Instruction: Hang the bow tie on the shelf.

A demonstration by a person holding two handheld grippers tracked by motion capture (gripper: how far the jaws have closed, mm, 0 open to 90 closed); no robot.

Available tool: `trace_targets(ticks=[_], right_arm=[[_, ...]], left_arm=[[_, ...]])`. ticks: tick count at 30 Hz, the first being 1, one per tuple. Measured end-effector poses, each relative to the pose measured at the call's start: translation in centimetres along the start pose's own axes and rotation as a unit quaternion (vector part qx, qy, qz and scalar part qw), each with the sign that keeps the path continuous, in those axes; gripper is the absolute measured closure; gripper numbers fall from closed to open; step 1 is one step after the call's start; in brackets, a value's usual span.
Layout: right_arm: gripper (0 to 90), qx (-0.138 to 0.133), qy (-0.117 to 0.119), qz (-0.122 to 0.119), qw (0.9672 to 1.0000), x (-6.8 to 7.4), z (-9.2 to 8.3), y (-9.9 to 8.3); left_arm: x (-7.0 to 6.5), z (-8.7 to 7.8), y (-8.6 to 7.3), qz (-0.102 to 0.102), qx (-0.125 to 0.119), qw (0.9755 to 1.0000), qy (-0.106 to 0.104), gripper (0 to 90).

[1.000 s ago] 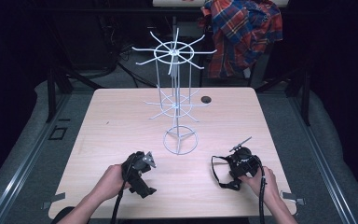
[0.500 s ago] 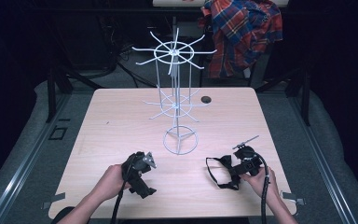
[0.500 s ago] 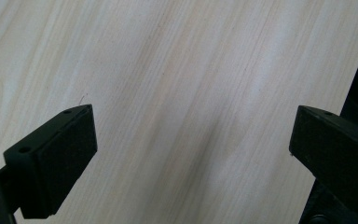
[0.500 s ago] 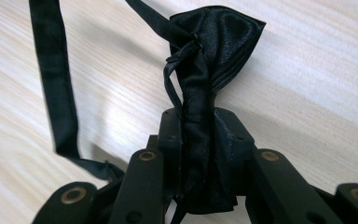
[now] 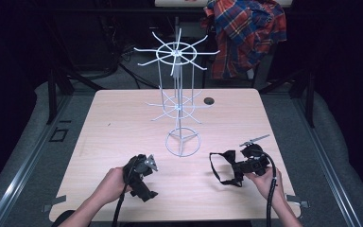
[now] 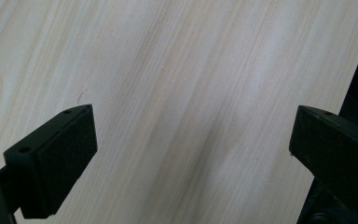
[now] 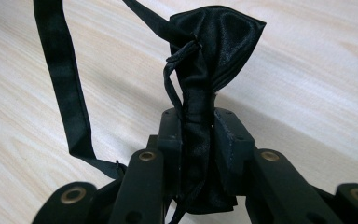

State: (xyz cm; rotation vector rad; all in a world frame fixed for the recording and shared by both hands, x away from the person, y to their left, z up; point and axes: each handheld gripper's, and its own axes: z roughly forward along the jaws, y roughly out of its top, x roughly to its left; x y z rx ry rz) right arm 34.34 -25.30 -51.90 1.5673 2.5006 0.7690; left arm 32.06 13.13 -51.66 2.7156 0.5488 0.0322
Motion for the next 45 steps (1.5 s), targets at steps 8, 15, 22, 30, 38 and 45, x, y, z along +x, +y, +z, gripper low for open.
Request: trace_targets(ticks=[8, 15, 22, 30, 38, 45], right_arm=[[73.5, -0.022, -0.003, -0.017, 0.9996, 0.1, -0.4, 1.1], [73.5, -0.034, 0.001, -0.029, 0.999, 0.2, -0.6, 2.1], [73.5, -0.064, 0.024, -0.016, 0.9975, -0.4, -1.4, 3.0], [73.6, -0.098, 0.037, -0.012, 0.9944, -0.6, -2.3, 4.0], [73.6, -0.111, 0.039, -0.021, 0.9929, 0.1, -2.7, 4.3], [73.5, -0.133, 0.045, -0.025, 0.9898, 0.6, -3.5, 4.6]], left_arm=[[0.1, -0.6, -1.3, -0.018, -0.004, 0.9998, 0.007, 0.8], [0.1, -1.2, -2.7, -0.035, -0.005, 0.9993, 0.014, 0.8], [-0.1, -1.5, -3.7, -0.047, -0.005, 0.9988, 0.016, 0.8], [-0.1, -1.9, -4.5, -0.059, -0.006, 0.9981, 0.019, 0.8], [-0.1, -1.8, -4.6, -0.061, -0.005, 0.998, 0.018, 0.9], [-0.1, -1.7, -4.5, -0.058, -0.005, 0.9981, 0.017, 0.9]])
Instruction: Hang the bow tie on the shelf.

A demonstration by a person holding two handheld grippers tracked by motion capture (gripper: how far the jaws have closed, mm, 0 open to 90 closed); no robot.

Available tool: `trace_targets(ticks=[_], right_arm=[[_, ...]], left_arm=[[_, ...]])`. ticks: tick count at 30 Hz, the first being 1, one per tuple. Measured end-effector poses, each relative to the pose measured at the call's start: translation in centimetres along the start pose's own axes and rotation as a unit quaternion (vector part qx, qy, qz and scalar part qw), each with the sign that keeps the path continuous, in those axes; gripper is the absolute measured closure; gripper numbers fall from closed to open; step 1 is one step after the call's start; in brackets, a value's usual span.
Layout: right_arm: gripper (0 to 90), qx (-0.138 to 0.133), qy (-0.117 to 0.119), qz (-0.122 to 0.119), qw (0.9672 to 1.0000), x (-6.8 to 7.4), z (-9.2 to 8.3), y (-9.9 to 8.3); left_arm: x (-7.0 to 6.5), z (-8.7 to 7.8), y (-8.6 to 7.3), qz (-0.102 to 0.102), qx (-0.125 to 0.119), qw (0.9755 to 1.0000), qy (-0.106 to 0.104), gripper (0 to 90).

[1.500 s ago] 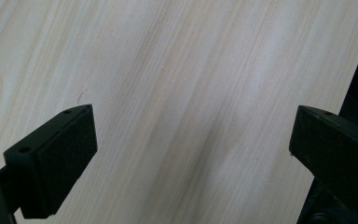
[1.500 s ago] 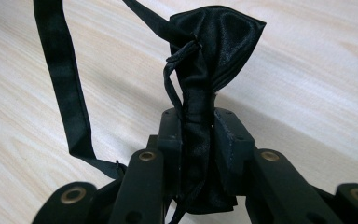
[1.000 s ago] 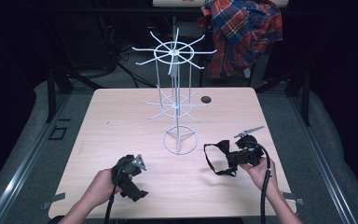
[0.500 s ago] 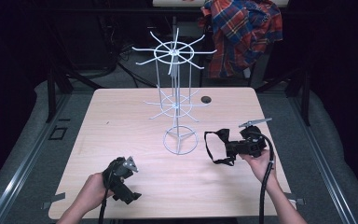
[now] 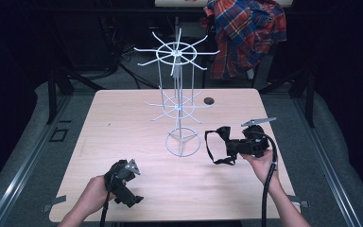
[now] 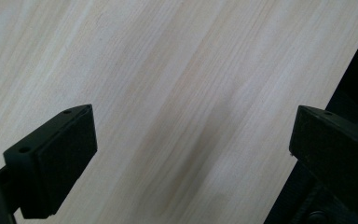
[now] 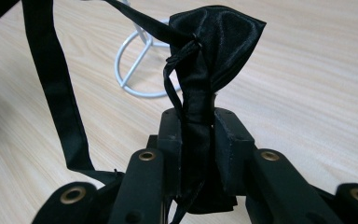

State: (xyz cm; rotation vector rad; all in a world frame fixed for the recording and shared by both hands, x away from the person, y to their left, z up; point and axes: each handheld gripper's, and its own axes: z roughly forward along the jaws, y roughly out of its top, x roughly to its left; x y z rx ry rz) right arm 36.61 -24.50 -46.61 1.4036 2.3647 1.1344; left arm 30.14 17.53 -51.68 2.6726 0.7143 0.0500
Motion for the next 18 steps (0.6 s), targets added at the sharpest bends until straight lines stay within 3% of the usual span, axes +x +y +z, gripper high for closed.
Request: trace_targets(ticks=[1, 18], right_arm=[[73.6, -0.014, 0.003, 0.001, 0.9999, 0.2, -0.3, 0.2], [73.6, -0.044, 0.017, -0.011, 0.9988, 1.9, -0.9, 1.6]], left_arm=[[0.0, 0.0, 0.0, 0.0, 0.0, 1.0, 0.0, 0.9], [0.0, 0.0, 0.0, 0.0, 0.002, 1.0, -0.001, 0.9]])
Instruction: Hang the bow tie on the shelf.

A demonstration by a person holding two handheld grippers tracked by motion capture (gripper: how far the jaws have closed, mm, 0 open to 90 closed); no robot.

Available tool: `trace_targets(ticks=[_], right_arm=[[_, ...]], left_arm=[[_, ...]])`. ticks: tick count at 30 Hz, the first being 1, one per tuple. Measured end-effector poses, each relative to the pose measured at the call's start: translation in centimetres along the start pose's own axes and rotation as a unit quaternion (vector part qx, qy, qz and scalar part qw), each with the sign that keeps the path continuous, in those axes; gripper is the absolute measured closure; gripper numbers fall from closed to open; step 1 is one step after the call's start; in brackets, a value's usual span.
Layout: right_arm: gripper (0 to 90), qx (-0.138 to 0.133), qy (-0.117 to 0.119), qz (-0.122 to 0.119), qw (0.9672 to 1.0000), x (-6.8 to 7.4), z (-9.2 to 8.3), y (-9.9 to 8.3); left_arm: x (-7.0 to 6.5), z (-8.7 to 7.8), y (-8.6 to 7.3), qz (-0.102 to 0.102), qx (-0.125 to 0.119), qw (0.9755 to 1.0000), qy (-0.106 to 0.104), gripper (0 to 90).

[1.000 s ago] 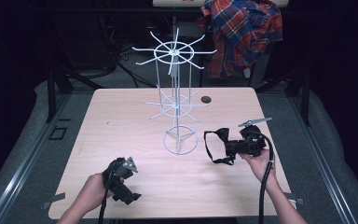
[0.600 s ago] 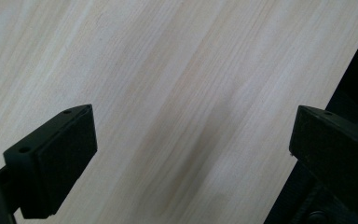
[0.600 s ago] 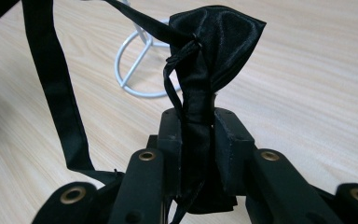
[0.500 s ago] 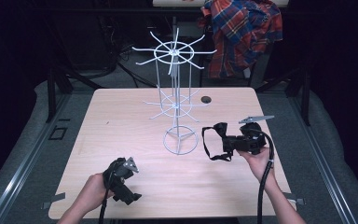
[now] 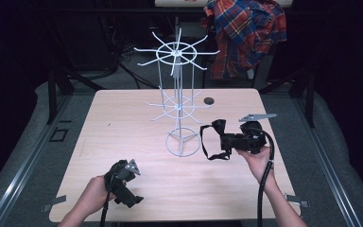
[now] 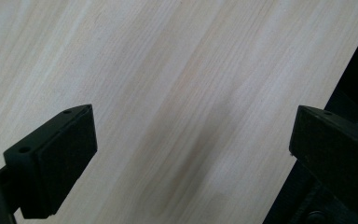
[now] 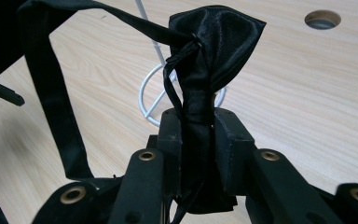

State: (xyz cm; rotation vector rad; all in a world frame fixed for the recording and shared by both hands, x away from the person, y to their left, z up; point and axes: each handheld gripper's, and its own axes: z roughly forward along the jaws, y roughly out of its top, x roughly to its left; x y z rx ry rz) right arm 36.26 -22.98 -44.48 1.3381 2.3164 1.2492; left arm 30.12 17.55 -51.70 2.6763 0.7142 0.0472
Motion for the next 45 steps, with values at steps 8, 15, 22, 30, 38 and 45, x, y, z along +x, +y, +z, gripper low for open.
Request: trace_targets(ticks=[8, 15, 22, 30, 38, 45], right_arm=[[73.5, -0.008, 0.004, 0.001, 1.0, 0.2, -0.5, 0.3], [73.6, -0.017, 0.004, 0.007, 0.9998, 0.2, -0.5, 0.5], [73.5, -0.016, 0.007, 0.006, 0.9998, 0.3, -0.2, 0.8], [73.5, -0.015, 0.007, 0.01, 0.9998, 0.2, 0.0, 1.0], [73.5, -0.014, 0.006, 0.01, 0.9998, 0.1, 0.3, 1.2], [73.5, -0.011, 0.005, 0.011, 0.9999, -0.1, 0.7, 1.8]], left_arm=[[0.0, 0.1, 0.0, 0.0, 0.001, 1.0, -0.001, 0.9], [0.0, 0.1, 0.0, 0.0, 0.003, 1.0, 0.0, 0.9], [-0.1, 0.0, 0.0, 0.001, 0.003, 1.0, 0.0, 1.0], [-0.1, 0.2, 0.0, 0.002, 0.006, 1.0, -0.002, 1.0], [0.0, 0.2, 0.0, 0.0, 0.006, 1.0, -0.002, 1.0], [0.0, 0.1, -0.1, -0.002, 0.007, 1.0, 0.0, 1.0]])
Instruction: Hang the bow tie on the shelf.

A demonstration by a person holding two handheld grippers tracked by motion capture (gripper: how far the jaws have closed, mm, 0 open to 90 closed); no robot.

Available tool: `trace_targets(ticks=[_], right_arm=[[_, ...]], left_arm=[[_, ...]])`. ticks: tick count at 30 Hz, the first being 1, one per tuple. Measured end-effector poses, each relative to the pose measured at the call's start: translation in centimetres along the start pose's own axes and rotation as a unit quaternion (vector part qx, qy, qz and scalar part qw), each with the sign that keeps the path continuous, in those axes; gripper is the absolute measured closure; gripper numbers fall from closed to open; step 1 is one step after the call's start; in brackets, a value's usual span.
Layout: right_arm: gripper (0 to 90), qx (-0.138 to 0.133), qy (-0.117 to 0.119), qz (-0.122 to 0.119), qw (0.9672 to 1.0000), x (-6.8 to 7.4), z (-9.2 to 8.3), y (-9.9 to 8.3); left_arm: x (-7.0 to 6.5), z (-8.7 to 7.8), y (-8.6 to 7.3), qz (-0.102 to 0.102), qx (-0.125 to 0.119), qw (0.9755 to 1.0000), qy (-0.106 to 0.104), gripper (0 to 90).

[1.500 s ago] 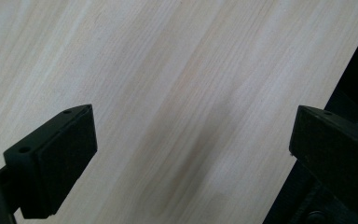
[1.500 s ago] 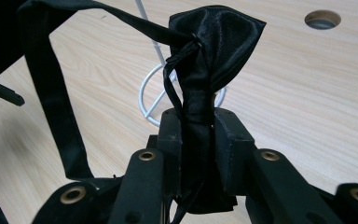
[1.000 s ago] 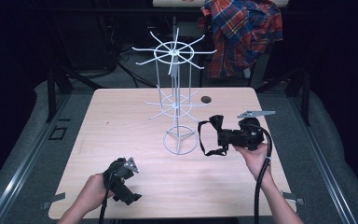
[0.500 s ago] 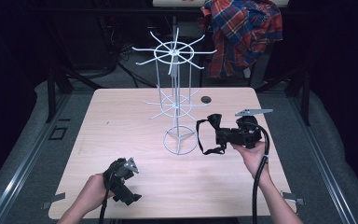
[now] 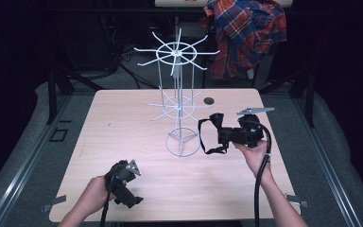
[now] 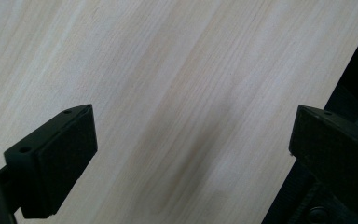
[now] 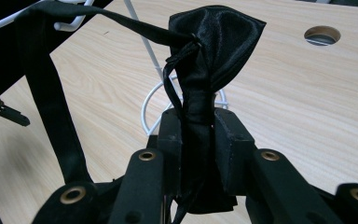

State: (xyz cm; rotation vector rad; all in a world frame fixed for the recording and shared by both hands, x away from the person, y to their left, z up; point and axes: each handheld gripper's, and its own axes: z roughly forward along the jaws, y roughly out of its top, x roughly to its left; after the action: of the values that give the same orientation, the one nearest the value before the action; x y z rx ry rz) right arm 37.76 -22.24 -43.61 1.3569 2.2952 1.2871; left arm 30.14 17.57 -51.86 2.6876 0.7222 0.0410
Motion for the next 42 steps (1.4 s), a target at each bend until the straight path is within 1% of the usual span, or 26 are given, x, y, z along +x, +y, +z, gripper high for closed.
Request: trace_targets(ticks=[6, 7, 14, 19, 27, 33, 35, 42], right_arm=[[73.5, 0.005, 0.001, -0.001, 1.0, 0.0, 0.6, 0.2], [73.5, 0.009, 0.001, -0.002, 1.0, 0.0, 0.7, 0.2], [73.5, 0.009, 0.0, -0.003, 1.0, 0.0, 1.1, 0.5], [73.5, 0.005, 0.001, 0.002, 1.0, 0.0, 1.2, 0.8], [73.5, 0.009, 0.001, 0.003, 1.0, 0.2, 2.2, 1.2], [73.5, 0.015, 0.01, 0.006, 0.9998, 0.4, 3.0, 1.5], [73.5, 0.012, 0.012, 0.012, 0.9998, 0.4, 3.2, 1.5], [73.5, 0.016, 0.015, 0.011, 0.9997, 0.5, 3.8, 1.5]], left_arm=[[0.1, 0.0, 0.0, 0.0, -0.001, 1.0, -0.001, 1.0], [0.1, 0.0, 0.0, 0.001, -0.002, 1.0, -0.001, 1.0], [0.1, 0.0, -0.1, -0.003, -0.002, 1.0, 0.0, 1.0], [0.1, 0.0, -0.1, -0.002, -0.001, 1.0, 0.0, 1.0], [0.1, 0.0, -0.1, -0.002, -0.001, 1.0, 0.0, 1.0], [0.2, 0.0, -0.1, -0.002, -0.001, 1.0, -0.002, 1.0], [0.2, 0.0, -0.1, -0.002, -0.001, 1.0, -0.002, 1.0], [0.2, 0.0, -0.1, -0.002, 0.0, 1.0, -0.003, 1.0]])
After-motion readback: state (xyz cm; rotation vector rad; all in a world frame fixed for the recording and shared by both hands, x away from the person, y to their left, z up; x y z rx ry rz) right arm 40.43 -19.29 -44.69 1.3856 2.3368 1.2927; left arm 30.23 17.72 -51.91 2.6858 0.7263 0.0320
